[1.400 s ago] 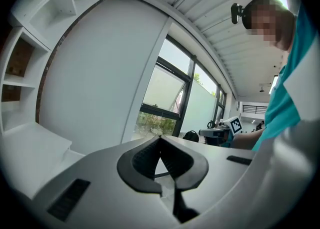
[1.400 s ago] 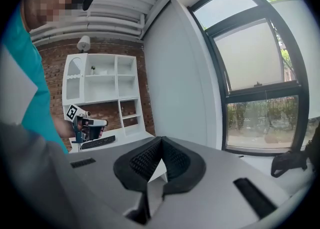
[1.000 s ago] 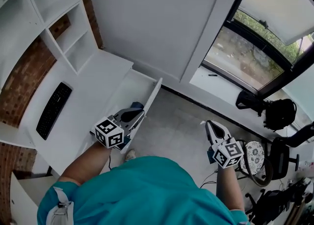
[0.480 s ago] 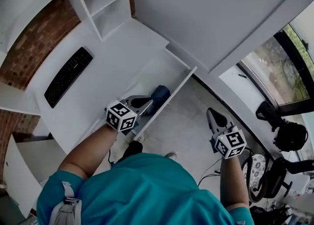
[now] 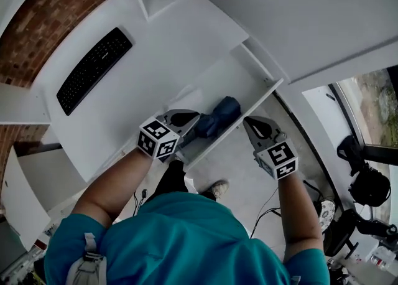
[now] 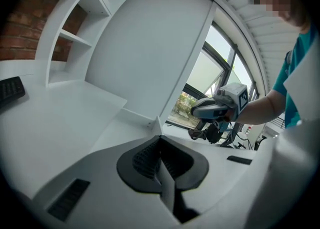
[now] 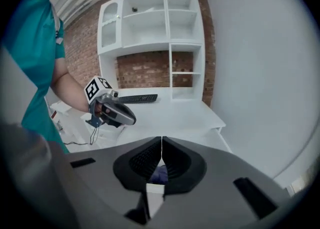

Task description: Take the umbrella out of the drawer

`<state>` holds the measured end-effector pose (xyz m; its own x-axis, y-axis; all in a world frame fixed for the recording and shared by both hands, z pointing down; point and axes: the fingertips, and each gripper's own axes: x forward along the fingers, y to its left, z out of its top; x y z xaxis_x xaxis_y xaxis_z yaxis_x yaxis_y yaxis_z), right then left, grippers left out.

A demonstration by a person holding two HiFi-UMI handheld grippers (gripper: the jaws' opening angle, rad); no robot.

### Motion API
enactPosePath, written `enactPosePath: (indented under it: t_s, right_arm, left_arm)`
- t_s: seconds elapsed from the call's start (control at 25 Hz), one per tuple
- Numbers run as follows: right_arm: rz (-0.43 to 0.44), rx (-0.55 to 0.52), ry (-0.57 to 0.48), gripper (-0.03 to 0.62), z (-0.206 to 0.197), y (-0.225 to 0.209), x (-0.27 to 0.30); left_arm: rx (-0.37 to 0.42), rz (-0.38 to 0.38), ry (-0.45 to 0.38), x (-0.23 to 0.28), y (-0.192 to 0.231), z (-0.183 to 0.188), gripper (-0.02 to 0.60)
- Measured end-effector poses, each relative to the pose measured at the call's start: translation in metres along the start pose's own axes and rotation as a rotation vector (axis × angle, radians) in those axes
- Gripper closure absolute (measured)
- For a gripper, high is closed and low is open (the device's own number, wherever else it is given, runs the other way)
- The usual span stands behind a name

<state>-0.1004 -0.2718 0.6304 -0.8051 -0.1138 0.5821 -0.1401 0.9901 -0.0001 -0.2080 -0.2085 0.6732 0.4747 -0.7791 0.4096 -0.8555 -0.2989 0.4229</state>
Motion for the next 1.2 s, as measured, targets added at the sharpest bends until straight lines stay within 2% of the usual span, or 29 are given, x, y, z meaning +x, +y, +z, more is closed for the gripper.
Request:
enactPosePath:
  t_s: [0.2,0.44,0.8,1.0,1.2]
  right_arm:
    - [0.161,-0.206,0.158,0.563,-0.02,0.026,0.07]
    - [0.314,-0.454,0.337,0.497,-0.054,0.048,0.124]
    - [0.467,-0.761,0.584,0.423,-0.114,0.054,0.149]
    - [0.561,-0.917,0.738,0.351,-0.149,0.047,0.158]
    - [0.638,-1.144,0.89,0.319,-0.184,0.036,0.168]
  left_arm:
    - [-0.036,0.015,-0.03,-0.018,0.018,-0.006,0.574]
    - [-0.065,0.016,-0.081,-0.035,0.031,0.002,0.572]
    - [-0.08,0.01,-0.113,-0.049,0.035,0.002,0.574]
    - [-0.1,0.007,-0.126,-0.051,0.035,0.001,0.574]
    - [-0.116,0.0,-0.136,-0.056,0.036,-0.001,0.574]
